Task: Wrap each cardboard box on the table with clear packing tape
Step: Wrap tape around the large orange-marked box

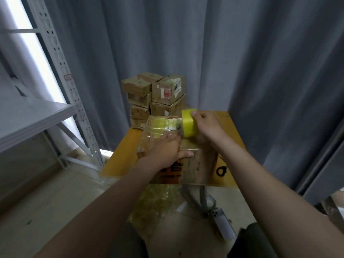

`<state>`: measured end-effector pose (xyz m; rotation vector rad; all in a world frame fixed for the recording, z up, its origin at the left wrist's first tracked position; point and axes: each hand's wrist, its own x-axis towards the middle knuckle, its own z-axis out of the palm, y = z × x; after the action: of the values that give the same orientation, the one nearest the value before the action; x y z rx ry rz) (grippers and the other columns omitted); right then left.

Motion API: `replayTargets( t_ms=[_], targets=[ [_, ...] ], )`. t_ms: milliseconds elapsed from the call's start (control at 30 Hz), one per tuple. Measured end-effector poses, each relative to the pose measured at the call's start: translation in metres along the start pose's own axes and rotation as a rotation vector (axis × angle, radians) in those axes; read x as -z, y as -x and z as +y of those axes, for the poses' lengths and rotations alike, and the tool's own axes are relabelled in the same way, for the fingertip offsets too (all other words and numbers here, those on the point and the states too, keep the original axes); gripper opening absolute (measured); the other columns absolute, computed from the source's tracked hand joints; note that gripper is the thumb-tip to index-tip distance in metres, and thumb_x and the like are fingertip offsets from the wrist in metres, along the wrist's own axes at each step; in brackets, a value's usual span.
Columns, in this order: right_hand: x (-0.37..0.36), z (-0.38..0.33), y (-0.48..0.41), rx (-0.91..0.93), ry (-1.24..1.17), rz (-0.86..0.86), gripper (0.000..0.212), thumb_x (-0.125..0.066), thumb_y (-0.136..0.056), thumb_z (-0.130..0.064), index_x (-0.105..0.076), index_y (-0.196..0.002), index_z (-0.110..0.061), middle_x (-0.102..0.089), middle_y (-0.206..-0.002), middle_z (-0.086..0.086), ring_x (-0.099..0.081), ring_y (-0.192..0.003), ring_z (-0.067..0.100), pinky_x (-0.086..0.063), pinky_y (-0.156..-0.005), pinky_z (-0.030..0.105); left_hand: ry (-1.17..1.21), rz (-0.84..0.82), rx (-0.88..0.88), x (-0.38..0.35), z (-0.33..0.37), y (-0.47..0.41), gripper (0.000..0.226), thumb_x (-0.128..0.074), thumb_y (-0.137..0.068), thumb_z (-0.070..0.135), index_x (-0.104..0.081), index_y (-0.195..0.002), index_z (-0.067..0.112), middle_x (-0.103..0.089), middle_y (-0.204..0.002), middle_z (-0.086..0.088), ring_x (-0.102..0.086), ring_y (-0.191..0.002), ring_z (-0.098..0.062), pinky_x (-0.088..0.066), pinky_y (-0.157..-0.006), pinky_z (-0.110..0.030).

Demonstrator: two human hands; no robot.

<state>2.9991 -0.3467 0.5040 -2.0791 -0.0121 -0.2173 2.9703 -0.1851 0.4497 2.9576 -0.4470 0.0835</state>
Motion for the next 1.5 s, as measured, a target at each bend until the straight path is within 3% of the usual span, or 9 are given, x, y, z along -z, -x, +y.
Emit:
replayTargets(
  t_ms=[100, 367, 433, 567, 1067, 1200, 1333, 1400, 1500],
  targets=[
    [0.003, 0.002, 0.030, 0.020, -0.168, -0.051, 0.040, -0.050, -0.108, -0.038, -0.070, -0.091, -0.008, -0.068, -0.084, 0.007, -0.062, -0.080, 0.020, -0.045, -0.071, 0.032, -0.041, -0.029, -0.008, 0.002, 0.001, -0.001, 0.091, -0.032, -0.086, 0.086, -0.028, -0.158, 0.030, -0.018, -0.169, 0.006, -0.009, -0.157, -0.024, -0.005, -0.118, -0.072],
    [0.012, -0.005, 0.065, -0.036, -0.367, 0.025, 0.036, -0.065, -0.100, -0.032, -0.066, -0.069, -0.013, -0.062, -0.053, -0.005, -0.057, -0.051, 0.005, -0.047, -0.056, 0.025, 0.007, -0.165, -0.015, 0.011, -0.003, -0.001, 0.093, -0.052, -0.093, 0.068, -0.005, -0.163, 0.031, -0.001, -0.172, 0.008, 0.006, -0.158, -0.026, 0.002, -0.120, -0.070],
    [0.012, 0.001, 0.078, -0.065, -0.414, -0.038, 0.039, -0.070, -0.095, -0.037, -0.070, -0.078, -0.002, -0.073, -0.066, 0.013, -0.069, -0.063, 0.020, -0.062, -0.071, 0.042, -0.003, -0.152, -0.019, 0.009, -0.004, -0.001, 0.090, -0.054, -0.094, 0.064, -0.005, -0.163, 0.034, 0.000, -0.172, 0.010, 0.005, -0.158, -0.026, 0.002, -0.120, -0.070],
    [0.012, 0.020, 0.113, -0.144, -0.562, -0.181, 0.038, -0.069, -0.094, -0.039, -0.075, -0.095, -0.002, -0.075, -0.085, 0.028, -0.074, -0.077, 0.043, -0.058, -0.087, 0.065, -0.031, -0.157, 0.003, 0.009, -0.002, -0.002, 0.085, -0.048, -0.100, 0.054, 0.003, -0.164, 0.030, 0.003, -0.172, 0.009, 0.005, -0.158, -0.025, 0.001, -0.122, -0.066],
    [-0.017, 0.054, 0.162, -0.196, -0.408, -0.140, 0.029, -0.055, -0.107, -0.027, -0.069, -0.105, -0.001, -0.078, -0.077, 0.013, -0.075, -0.065, 0.017, -0.059, -0.063, 0.024, -0.051, -0.187, -0.004, 0.012, -0.003, 0.004, 0.099, -0.050, -0.093, 0.069, 0.005, -0.164, 0.027, 0.007, -0.171, 0.009, 0.008, -0.158, -0.025, 0.001, -0.121, -0.068],
    [-0.026, 0.064, 0.161, -0.188, -0.248, -0.035, 0.032, -0.070, -0.098, -0.027, -0.047, -0.116, -0.013, -0.066, -0.098, 0.002, -0.065, -0.087, 0.015, -0.048, -0.066, 0.018, -0.053, -0.230, -0.019, 0.017, -0.004, 0.003, 0.099, -0.051, -0.095, 0.067, 0.007, -0.163, 0.027, 0.010, -0.170, 0.009, 0.010, -0.157, -0.026, 0.003, -0.120, -0.069],
    [-0.011, 0.050, 0.144, 0.219, 0.132, 0.237, 0.062, -0.066, -0.098, -0.040, -0.038, -0.146, -0.012, -0.046, -0.142, 0.006, -0.035, -0.137, 0.021, -0.038, -0.111, 0.034, -0.066, -0.229, -0.013, 0.018, -0.002, 0.003, 0.099, -0.049, -0.094, 0.069, 0.008, -0.163, 0.027, 0.011, -0.170, 0.009, 0.009, -0.158, -0.026, 0.002, -0.121, -0.068],
    [-0.003, 0.029, 0.132, 0.398, 0.351, 0.049, 0.070, -0.033, -0.105, -0.058, -0.031, -0.159, -0.012, -0.032, -0.164, 0.006, -0.019, -0.154, 0.020, -0.020, -0.126, 0.039, -0.056, -0.219, -0.020, 0.017, -0.001, 0.004, 0.095, -0.045, -0.095, 0.070, 0.006, -0.164, 0.029, 0.011, -0.171, 0.009, 0.009, -0.158, -0.026, 0.002, -0.121, -0.068],
    [-0.008, 0.012, 0.112, 0.366, 0.590, -0.332, 0.101, 0.007, -0.089, -0.075, -0.021, -0.164, -0.013, -0.018, -0.171, 0.010, -0.008, -0.160, 0.020, -0.004, -0.131, 0.042, -0.025, -0.212, -0.037, 0.018, 0.000, 0.006, 0.087, -0.040, -0.098, 0.068, 0.004, -0.163, 0.032, 0.010, -0.171, 0.008, 0.008, -0.158, -0.026, 0.005, -0.120, -0.068]
  ],
)
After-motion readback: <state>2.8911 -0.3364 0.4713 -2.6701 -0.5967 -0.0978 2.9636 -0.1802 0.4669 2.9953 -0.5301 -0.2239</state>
